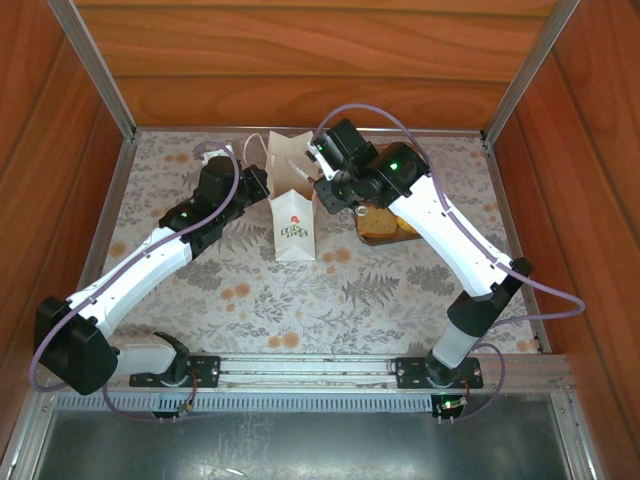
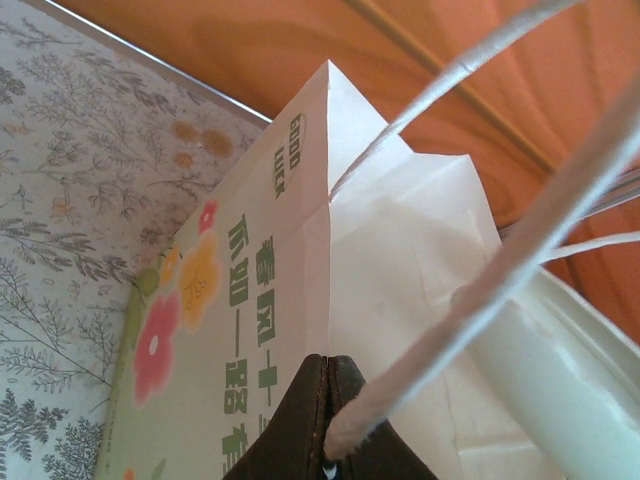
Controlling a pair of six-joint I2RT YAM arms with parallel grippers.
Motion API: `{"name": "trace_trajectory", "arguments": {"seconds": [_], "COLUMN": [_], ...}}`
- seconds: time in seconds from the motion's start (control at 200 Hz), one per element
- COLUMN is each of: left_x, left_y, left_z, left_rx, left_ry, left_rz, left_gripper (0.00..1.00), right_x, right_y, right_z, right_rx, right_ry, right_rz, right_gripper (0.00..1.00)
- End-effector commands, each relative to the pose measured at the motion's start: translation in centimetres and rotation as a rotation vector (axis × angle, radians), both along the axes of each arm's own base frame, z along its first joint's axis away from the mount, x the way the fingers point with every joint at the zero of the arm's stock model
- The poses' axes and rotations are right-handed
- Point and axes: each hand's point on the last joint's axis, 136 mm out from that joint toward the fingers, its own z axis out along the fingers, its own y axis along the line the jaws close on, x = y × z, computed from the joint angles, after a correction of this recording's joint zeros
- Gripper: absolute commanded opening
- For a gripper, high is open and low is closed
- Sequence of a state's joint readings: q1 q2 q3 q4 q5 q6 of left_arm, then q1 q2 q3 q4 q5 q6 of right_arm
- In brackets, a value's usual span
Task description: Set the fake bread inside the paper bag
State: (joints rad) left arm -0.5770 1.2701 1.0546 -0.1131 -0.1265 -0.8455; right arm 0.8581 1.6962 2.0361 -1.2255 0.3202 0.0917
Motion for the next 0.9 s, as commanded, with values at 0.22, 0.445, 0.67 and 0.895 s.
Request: {"name": "trace_trajectory", "arguments": {"seconds": [0.22,0.445,0.67,0.895], "left_x": [-0.6,-0.6,-1.0,-1.8], "left_y": [0.0,0.1,0.5,1.2], "left_z": [0.0,0.3,0.6,1.6], "left_rx": [0.006,0.015,0.031,0.088], "left_ry": [-0.012,-0.024,-0.044,-0.104], "left_rz": [-0.013,-0.016,-0.019,-0.044], "left_gripper": [0.09,0.24,0.3,0.55], "right_x": [0.9,1.7,3.0,5.1], "right_y": [-1.4,-0.9,-3.4,-10.2], "right_z": [6.7,10.5,13.4,9.9], "right_rx": [0.146,0.269,0.388,0.354], "right_ry": [-0.153,-0.209,-0.251,-0.206], "right_rz": [-0.039,-0.018,-0.074,-0.262], "right_gripper": [0.46,0.45,0.45,0.46]}}
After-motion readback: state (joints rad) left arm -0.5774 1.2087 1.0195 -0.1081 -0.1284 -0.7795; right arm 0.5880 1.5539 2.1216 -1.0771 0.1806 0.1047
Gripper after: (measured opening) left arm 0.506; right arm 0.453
